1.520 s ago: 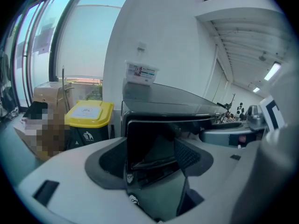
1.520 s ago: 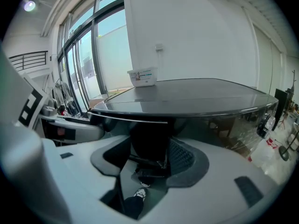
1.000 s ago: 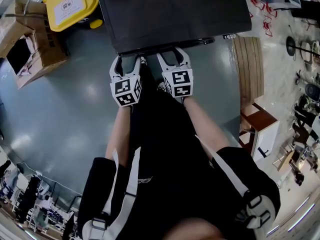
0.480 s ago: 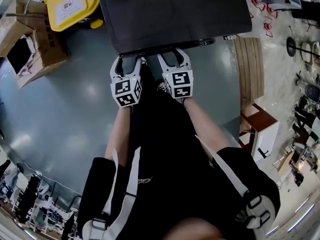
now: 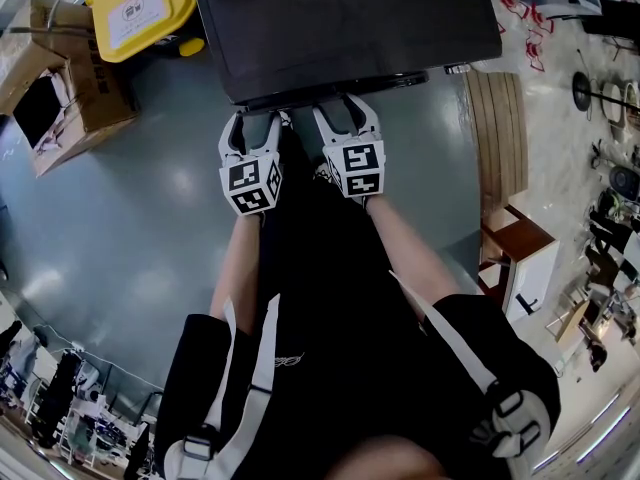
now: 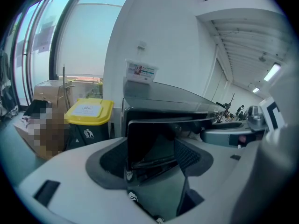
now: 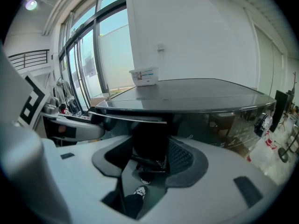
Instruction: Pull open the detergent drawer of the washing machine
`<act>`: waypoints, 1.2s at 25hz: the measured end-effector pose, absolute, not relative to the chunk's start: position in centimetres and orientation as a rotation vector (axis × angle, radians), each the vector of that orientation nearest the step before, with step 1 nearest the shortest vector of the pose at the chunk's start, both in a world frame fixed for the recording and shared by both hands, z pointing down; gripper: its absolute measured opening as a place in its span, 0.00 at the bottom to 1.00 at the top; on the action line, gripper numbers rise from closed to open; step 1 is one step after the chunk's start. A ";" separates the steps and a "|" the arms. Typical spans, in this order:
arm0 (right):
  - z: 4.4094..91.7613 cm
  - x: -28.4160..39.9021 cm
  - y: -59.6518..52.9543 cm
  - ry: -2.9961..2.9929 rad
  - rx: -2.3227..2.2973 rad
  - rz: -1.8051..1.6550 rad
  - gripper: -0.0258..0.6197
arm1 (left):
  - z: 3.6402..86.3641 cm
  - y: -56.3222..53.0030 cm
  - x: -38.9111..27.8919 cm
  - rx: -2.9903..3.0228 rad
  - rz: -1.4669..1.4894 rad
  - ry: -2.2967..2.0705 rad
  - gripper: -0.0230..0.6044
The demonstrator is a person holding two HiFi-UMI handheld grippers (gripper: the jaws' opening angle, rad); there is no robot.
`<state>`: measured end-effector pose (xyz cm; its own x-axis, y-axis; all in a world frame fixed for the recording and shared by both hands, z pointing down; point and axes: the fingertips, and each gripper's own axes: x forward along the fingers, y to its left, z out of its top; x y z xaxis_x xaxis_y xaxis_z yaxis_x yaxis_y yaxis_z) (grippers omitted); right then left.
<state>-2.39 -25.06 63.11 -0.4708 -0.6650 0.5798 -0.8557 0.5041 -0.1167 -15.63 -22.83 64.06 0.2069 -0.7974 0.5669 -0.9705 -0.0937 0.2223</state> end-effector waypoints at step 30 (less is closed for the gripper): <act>63.9 -2.3 -25.0 -2.409 0.949 0.487 0.36 | 64.8 -22.8 -15.4 2.044 0.462 -1.466 0.51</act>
<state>-2.32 -25.01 63.89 -0.6313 -0.5274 0.5686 -0.7068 0.6930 -0.1419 -15.38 -22.83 64.81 0.3373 -0.7408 0.5809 -0.9400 -0.2313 0.2508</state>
